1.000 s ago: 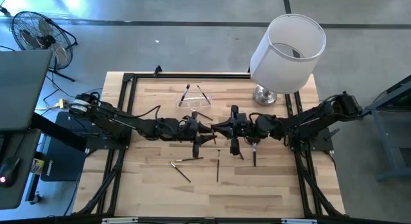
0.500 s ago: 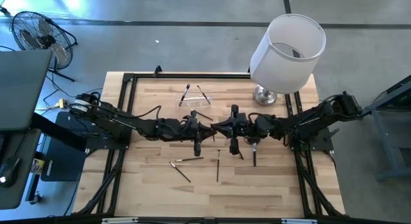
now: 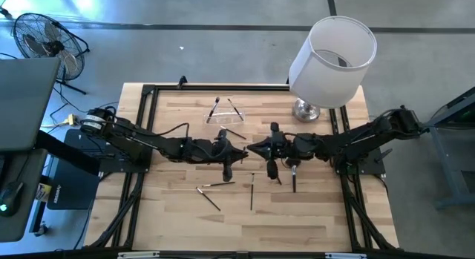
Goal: Put items in baskets/containers
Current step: Put the lash brush into the transparent organizer
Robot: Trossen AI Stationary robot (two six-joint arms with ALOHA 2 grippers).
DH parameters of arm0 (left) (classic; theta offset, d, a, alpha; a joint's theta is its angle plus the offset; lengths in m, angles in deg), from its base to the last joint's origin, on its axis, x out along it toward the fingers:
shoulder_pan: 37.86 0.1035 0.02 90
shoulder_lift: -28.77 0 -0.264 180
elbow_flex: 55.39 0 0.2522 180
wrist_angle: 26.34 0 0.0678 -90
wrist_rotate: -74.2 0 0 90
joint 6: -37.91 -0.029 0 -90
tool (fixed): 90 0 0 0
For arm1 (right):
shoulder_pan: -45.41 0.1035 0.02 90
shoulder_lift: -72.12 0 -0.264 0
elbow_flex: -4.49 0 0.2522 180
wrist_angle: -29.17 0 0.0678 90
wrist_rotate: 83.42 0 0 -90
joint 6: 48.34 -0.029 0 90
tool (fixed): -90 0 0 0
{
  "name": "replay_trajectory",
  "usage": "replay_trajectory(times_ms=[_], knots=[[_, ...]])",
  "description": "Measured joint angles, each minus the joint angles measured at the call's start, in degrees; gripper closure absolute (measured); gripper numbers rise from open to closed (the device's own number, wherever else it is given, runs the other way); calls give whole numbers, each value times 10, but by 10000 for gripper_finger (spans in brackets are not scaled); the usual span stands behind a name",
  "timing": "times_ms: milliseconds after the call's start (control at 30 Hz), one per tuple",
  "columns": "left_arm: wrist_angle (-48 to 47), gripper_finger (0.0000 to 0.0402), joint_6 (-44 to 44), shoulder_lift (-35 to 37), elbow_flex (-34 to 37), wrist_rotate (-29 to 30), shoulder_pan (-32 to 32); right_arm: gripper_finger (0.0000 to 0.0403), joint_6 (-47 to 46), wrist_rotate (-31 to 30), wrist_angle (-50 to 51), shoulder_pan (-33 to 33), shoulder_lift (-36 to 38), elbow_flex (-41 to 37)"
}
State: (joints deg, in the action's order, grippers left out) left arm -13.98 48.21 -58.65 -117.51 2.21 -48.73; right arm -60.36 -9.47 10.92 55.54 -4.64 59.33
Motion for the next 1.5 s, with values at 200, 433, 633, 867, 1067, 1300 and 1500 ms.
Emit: replay_trajectory(times_ms=[200,433,633,867,1067,1300,1500], knots=[[-10,386,65,0,0,12,0,402,-48,13,194,0,79,0],[-11,385,74,23,0,94,1,402,-137,41,428,1,131,0],[-47,384,33,73,0,154,32,402,-165,43,511,1,122,0],[-135,384,32,122,15,96,133,402,-162,10,510,1,112,0],[-68,384,13,122,64,-32,258,402,-163,-24,471,-1,112,-24],[23,384,-13,89,82,-178,389,402,-254,-31,336,-20,111,-96],[35,384,-25,81,80,-283,458,402,-304,-65,217,-59,112,-147]])
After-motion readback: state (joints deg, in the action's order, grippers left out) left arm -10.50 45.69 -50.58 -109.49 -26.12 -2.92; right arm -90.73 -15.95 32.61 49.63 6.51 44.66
